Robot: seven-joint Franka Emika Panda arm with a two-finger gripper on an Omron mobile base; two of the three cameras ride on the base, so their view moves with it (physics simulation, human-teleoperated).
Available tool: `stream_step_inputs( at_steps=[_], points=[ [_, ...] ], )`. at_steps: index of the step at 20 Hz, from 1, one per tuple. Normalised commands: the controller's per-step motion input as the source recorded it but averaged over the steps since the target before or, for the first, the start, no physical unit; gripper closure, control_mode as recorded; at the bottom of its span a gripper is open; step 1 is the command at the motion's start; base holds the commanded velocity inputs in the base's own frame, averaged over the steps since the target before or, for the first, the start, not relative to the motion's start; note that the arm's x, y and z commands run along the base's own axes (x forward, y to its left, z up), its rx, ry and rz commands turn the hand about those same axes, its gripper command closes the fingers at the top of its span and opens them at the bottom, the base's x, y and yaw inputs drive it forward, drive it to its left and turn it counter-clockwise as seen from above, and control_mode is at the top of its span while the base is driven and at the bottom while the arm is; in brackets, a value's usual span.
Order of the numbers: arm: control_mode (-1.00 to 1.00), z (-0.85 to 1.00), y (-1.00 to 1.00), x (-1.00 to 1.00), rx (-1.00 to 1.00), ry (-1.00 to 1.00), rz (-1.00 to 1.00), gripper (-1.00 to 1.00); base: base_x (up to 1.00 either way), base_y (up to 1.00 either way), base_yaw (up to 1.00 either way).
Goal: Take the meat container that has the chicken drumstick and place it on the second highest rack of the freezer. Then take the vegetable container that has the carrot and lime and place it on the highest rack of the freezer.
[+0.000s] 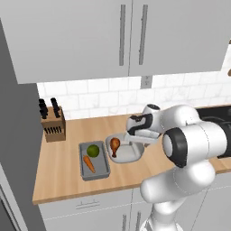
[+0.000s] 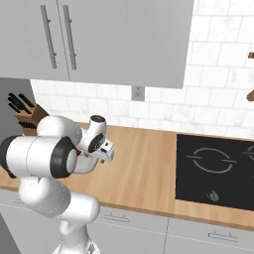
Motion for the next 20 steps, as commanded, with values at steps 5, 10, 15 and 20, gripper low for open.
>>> stream_step_inputs(
  at_steps=[5, 10, 15, 20],
  points=[
    [-1.0, -0.26, 0.02, 0.03, -0.02, 0.0, 0.0, -1.0, 0.0, 0.0, 0.0],
    [-1.0, -0.08, 0.06, 0.0, 0.0, 0.0, 0.0, -1.0, 0.0, 0.0, 0.0],
    [-1.0, -0.01, 0.19, 0.0, 0.0, 0.0, 0.0, 1.0, 0.0, 0.0, 0.0],
    [-1.0, -0.04, 0.21, 0.0, 0.0, 0.0, 0.0, 1.0, 0.0, 0.0, 0.0]
  ],
)
